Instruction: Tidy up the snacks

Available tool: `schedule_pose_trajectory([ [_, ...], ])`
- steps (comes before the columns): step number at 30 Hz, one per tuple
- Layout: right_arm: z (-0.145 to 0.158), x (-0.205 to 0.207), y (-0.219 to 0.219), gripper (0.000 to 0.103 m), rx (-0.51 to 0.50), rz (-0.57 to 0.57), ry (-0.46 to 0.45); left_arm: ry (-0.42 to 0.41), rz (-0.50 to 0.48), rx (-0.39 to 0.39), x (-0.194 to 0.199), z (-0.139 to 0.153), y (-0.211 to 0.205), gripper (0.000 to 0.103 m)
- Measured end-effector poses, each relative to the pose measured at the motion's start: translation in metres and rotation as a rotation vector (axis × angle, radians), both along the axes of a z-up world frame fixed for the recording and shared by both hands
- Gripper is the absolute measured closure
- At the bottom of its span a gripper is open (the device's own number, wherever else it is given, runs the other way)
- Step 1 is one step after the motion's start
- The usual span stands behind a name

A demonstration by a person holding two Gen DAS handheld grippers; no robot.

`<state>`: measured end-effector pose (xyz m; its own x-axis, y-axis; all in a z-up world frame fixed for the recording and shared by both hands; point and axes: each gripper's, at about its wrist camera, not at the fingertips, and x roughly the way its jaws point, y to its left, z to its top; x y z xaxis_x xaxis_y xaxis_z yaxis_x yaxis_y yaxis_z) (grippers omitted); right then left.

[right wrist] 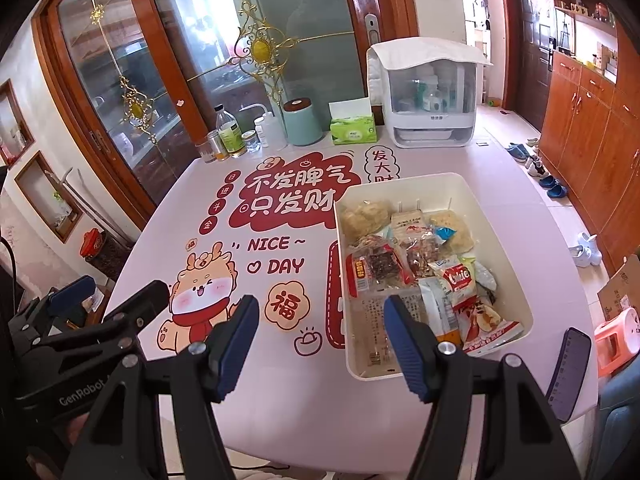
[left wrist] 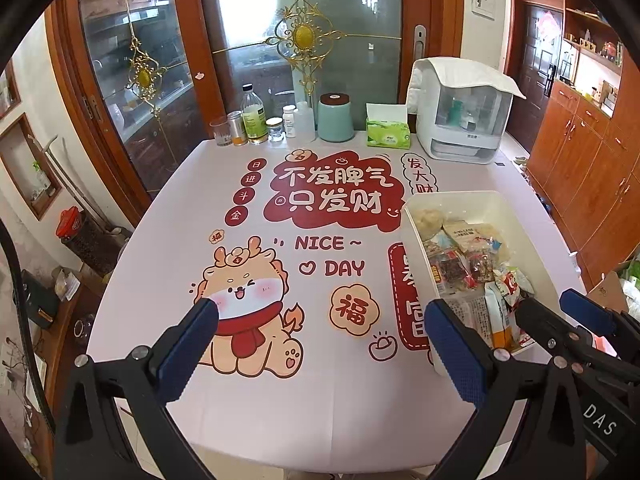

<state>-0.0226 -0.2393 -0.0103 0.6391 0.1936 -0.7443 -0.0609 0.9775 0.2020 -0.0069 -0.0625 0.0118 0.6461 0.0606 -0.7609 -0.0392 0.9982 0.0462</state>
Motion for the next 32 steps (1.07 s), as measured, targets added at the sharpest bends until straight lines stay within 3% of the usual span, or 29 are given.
schedule_pose_trajectory([
  [32, -0.006, 0.007, 0.005, 0.038, 0.007, -0.044, 0.019, 0.017, -0.039, -0.001, 0.014, -0.004, 0.002, 0.001],
])
